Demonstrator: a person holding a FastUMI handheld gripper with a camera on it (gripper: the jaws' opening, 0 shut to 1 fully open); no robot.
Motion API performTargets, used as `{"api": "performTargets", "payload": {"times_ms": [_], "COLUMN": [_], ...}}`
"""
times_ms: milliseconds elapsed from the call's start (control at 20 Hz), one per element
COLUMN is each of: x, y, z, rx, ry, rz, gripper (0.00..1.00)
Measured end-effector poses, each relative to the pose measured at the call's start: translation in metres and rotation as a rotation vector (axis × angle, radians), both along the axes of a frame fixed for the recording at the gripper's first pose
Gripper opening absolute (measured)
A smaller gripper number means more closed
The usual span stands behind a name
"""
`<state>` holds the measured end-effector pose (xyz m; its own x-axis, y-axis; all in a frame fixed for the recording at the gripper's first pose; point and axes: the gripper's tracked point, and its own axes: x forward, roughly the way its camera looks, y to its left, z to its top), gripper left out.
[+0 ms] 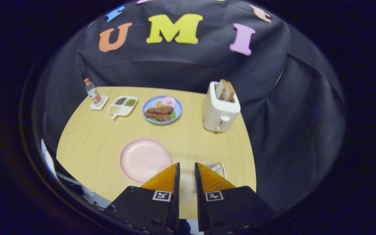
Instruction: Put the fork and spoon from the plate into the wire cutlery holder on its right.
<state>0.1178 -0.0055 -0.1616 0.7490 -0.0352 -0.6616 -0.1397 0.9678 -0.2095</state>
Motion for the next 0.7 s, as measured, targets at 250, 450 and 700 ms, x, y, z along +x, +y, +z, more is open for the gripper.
{"api": "performTargets", "payload": {"times_ms": [250, 450, 700], "x": [-0.042, -0.067, -0.093], "y": [0.080, 0.120, 0.159], "z": [0.055, 0.089, 0.146], "rx": [0.141, 0.217, 0.244], "ry": [-0.195, -0.302, -0.474], "rz": [0.034, 0.008, 0.051], "gripper": [0.22, 0.22, 0.22]}}
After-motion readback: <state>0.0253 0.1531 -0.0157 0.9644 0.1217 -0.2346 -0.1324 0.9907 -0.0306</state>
